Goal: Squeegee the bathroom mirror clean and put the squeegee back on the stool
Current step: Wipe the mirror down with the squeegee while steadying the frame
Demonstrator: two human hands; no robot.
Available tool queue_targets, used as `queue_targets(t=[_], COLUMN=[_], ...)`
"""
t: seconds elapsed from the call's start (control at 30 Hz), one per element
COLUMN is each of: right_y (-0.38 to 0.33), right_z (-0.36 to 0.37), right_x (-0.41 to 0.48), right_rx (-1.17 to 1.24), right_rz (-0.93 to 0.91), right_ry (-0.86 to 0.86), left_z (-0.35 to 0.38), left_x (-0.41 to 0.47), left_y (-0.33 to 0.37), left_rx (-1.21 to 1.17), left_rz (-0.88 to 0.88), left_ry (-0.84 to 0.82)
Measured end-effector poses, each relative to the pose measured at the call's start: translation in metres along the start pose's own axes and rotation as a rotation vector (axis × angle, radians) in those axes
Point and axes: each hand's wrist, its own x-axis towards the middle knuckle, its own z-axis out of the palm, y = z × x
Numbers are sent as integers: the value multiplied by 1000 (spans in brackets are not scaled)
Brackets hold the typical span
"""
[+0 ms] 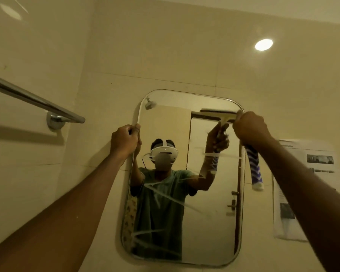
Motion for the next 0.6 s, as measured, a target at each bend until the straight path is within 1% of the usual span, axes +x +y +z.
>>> queue_targets(t=[0.1,0.2,0.23,0.3,0.4,0.47,0.53,0.6], right_y=[31,48,44,22,-28,-58,-68,-58], right_z=[30,44,41,30,17,14,20,36], right_x=[-44,-81,-83,-70,-26,-5,-1,-19], right_rx=[55,-15,-38,-9,-31,-38,-8,-11], right_rz=[56,67,63,17,-84,-120,-107,-110], right_ry=[-28,-85,-83,-72,6,-16,-34,-57], left_z=[1,0,0,-1,-2,-2,-1,-2], left_x=[2,3,3,2,3,3,5,6], left_y=[-2,-4,-4,-2,-3,-4,-5,-6], left_rx=[12,5,5,12,1,-6,-10,-12], left_rz=[5,14,21,29,20,19,25,29], left_ry=[3,-9,-11,-11,-19,-24,-28,-39])
